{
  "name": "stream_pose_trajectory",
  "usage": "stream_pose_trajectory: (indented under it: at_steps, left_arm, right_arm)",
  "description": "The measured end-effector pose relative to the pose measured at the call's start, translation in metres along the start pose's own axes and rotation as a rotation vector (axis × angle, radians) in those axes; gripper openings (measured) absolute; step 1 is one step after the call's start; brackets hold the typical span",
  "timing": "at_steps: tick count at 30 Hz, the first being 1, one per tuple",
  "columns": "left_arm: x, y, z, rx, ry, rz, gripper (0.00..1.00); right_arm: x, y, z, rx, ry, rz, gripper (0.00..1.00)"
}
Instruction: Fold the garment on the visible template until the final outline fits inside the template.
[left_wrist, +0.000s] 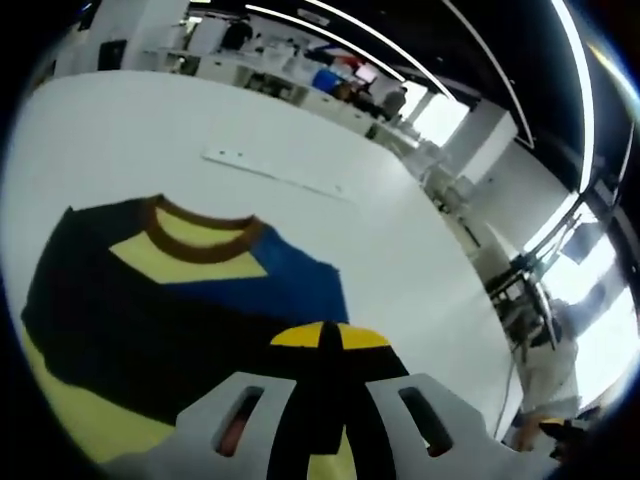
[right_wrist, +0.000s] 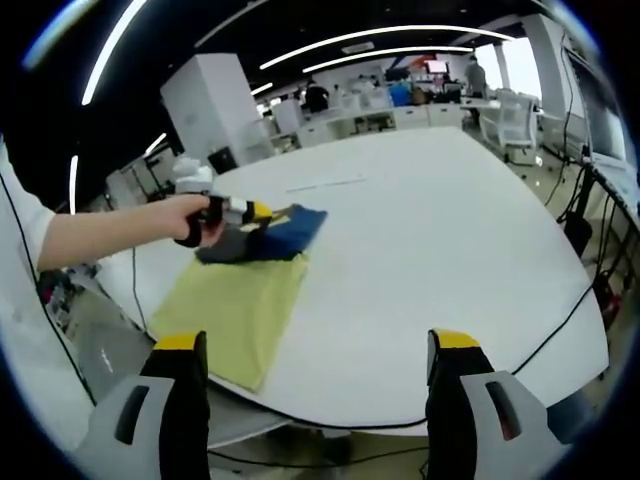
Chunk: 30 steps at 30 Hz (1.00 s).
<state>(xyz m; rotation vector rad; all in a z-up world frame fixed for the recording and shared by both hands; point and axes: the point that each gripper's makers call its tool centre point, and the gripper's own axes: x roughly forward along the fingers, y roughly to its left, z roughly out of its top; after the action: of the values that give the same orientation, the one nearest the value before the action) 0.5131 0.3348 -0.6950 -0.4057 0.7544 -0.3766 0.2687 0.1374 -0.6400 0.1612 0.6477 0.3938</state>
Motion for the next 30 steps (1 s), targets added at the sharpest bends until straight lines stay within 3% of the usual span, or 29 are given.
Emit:
stream_pose_trajectory:
  at_steps: [30]
  left_arm:
    - [0.034,0.006,-0.024,-0.018,0.059,0.029,0.01]
  right_arm:
    - [-0.008,-0.018,-0.006,0.012,0.008,-0.015,0.9]
